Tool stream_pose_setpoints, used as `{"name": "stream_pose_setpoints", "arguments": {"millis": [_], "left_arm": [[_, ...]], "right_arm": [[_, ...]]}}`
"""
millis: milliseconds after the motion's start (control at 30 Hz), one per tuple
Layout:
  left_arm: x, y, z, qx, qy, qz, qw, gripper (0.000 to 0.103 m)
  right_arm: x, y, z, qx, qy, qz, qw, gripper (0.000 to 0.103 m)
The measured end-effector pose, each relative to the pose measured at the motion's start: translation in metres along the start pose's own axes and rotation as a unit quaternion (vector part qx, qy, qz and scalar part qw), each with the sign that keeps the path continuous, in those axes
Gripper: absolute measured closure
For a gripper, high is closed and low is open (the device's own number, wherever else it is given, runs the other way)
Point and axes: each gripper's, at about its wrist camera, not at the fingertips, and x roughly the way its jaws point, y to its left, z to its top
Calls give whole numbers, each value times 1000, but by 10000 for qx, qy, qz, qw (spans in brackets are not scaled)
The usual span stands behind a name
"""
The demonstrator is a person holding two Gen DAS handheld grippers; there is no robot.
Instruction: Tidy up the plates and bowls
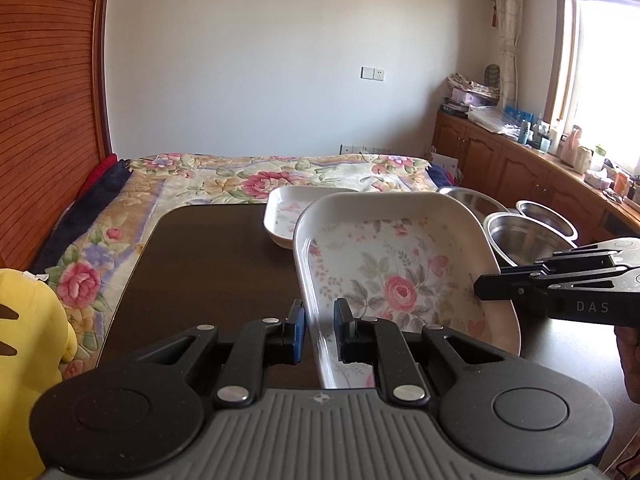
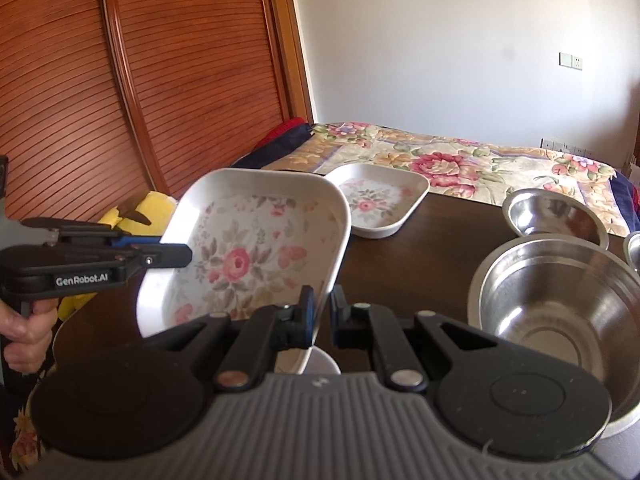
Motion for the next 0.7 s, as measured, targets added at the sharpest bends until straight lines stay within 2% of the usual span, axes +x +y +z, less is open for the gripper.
{"name": "stream_pose_setpoints", "arguments": {"millis": [700], "left_arm": [[-17,-18,-28,-29,229,-231,9995,87]], "right_arm": [[-28,4,-31,115,66,7,9999,93]]}}
